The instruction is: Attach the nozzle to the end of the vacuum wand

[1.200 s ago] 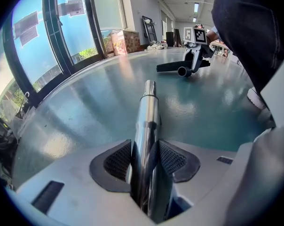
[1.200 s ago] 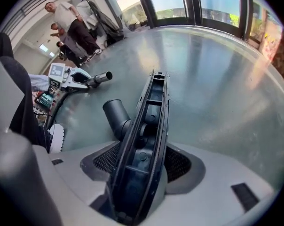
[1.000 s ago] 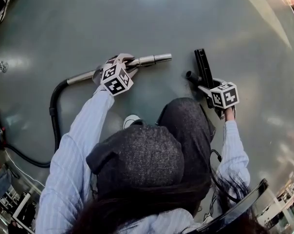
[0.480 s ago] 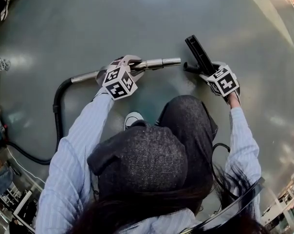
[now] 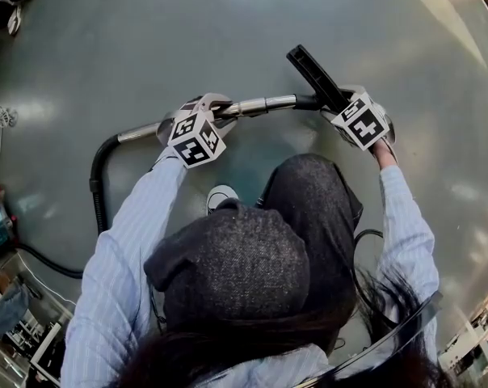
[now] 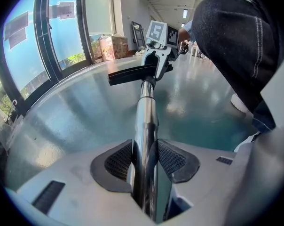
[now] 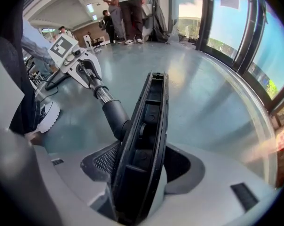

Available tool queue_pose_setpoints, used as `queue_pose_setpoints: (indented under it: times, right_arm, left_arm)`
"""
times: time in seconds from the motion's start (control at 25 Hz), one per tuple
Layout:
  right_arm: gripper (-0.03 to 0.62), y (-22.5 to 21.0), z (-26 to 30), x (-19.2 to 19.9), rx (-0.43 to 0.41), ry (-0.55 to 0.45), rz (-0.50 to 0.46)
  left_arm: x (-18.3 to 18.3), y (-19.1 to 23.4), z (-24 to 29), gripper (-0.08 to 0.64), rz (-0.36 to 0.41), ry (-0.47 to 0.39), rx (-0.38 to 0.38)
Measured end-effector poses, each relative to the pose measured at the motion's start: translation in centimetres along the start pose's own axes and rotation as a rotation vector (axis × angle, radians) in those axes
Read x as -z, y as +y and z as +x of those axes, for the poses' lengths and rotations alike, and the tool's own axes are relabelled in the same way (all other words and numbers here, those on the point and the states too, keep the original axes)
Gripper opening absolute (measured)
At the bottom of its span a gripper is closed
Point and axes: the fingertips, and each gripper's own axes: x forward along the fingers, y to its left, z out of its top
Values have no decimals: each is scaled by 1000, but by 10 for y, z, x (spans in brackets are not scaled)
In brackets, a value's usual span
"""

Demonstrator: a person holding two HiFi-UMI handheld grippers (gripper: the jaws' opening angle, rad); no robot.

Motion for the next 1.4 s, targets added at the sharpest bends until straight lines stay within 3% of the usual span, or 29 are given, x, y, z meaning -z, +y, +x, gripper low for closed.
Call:
queue_pose_setpoints:
  times: [0.32, 0.52, 0.76, 1.04, 1.16, 1.32, 1.4]
  right_arm:
    - [278, -9, -7, -9, 25, 45, -109]
    - [278, 9, -2, -18, 24, 101, -176]
    - [278, 4, -11, -30, 94, 154, -303]
    - [278, 12, -6, -25, -16, 113, -111]
    - [276, 14, -9, -31, -68, 60, -71]
    - [270, 16, -22, -43, -71, 7, -48]
    - [267, 13, -19, -43, -87, -8, 7]
  left_arm:
    - [-5, 2, 1, 169, 18, -1, -15]
    - [16, -9, -3, 169, 16, -2, 0]
    - [7, -7, -2, 166, 30, 16, -26]
    - [5, -9, 7, 163, 24, 22, -56]
    - [2, -10, 6, 161, 30, 22, -61]
    - [-10, -9, -2, 158, 36, 12, -43]
    - [-10, -9, 2, 156, 38, 15, -39]
